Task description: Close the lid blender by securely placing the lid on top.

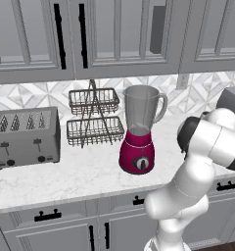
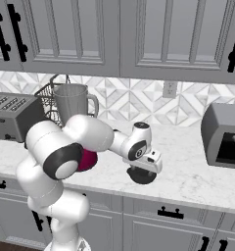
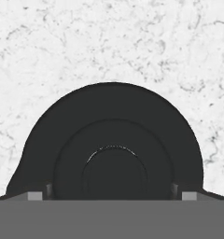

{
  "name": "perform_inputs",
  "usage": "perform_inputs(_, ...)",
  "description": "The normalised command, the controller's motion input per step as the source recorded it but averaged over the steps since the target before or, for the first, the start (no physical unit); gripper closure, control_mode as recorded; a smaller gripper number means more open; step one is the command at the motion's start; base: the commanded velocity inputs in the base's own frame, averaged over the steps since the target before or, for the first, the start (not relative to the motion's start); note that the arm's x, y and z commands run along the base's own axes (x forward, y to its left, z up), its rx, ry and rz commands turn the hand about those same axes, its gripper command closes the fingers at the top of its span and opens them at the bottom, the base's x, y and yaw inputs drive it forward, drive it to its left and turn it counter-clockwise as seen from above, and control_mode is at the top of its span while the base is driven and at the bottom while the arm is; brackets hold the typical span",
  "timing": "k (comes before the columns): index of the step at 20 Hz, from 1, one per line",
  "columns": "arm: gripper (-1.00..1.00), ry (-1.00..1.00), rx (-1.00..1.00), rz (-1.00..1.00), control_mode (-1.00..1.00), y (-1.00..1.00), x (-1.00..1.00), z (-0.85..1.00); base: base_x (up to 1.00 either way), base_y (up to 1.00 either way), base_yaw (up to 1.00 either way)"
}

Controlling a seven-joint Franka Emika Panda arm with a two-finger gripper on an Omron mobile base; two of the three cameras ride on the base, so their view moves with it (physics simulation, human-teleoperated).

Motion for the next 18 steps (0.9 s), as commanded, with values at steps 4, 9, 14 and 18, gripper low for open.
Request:
perform_inputs(4, -1.0, 0.0, 0.0, 0.0, -1.0, 0.0, 0.04, -0.08, 0.0, 0.0, 0.0)
perform_inputs(9, 1.0, 0.01, 0.0, 0.0, -1.0, 0.0, 0.0, -0.26, 0.0, 0.0, 0.0)
perform_inputs(14, 1.0, 0.0, 0.0, 0.0, -1.0, 0.0, 0.0, -0.01, 0.0, 0.0, 0.0)
perform_inputs(18, 1.0, 0.0, 0.0, 0.0, -1.0, 0.0, 0.0, 0.0, 0.0, 0.0, 0.0)
